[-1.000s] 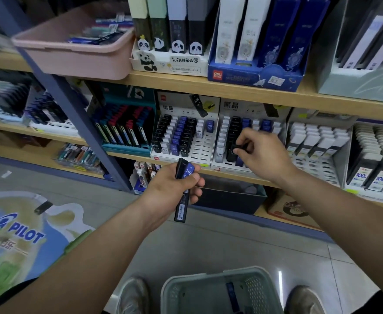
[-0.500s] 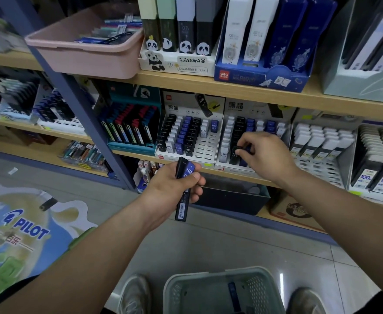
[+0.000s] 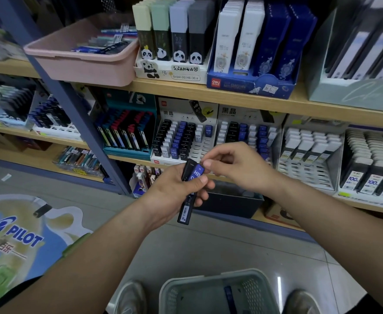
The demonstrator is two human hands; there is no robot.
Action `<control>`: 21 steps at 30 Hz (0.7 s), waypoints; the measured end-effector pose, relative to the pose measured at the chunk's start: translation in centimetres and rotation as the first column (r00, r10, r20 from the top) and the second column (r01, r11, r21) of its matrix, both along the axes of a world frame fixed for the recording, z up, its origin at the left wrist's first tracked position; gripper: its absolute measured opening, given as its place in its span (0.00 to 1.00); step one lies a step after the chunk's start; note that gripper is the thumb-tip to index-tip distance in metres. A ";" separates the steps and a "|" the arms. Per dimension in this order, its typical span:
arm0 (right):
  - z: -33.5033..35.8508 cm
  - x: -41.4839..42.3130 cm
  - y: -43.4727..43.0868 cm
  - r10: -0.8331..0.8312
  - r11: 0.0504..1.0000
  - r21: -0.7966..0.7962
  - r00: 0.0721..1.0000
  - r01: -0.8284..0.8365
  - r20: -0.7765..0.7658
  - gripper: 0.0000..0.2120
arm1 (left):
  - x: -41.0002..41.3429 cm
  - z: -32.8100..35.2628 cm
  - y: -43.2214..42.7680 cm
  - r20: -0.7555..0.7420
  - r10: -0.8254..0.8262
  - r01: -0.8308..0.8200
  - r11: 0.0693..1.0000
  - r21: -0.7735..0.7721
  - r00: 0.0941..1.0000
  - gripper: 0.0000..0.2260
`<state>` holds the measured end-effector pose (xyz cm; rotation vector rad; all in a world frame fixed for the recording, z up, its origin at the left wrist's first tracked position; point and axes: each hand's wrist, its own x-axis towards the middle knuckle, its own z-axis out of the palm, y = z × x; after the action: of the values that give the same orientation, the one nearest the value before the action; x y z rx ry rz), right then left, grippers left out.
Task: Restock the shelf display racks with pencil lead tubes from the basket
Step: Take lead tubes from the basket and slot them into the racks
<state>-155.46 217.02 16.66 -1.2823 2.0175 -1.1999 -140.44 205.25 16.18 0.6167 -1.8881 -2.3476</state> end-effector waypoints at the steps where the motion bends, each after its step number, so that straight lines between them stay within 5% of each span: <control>1: 0.1 0.1 0.1 0.006 1.000 -0.006 1.000 -0.006 0.016 0.03 | -0.1 0.0 0.3 -0.008 -0.016 0.016 1.000 -0.015 1.000 0.04; 15: 0.7 -0.1 0.3 0.032 0.995 0.095 0.999 -0.033 0.016 0.04 | 0.0 0.0 0.6 0.009 -0.086 0.087 0.994 -0.062 0.996 0.05; 21: 0.8 -1.3 0.5 -0.128 0.989 -0.042 0.959 0.143 0.253 0.02 | 0.3 -0.3 -0.3 0.076 0.032 -0.027 0.998 -0.062 0.997 0.09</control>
<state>-156.72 217.51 17.42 -0.9752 1.9214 -1.4182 -140.10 204.97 15.91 0.7331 -1.9599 -2.2702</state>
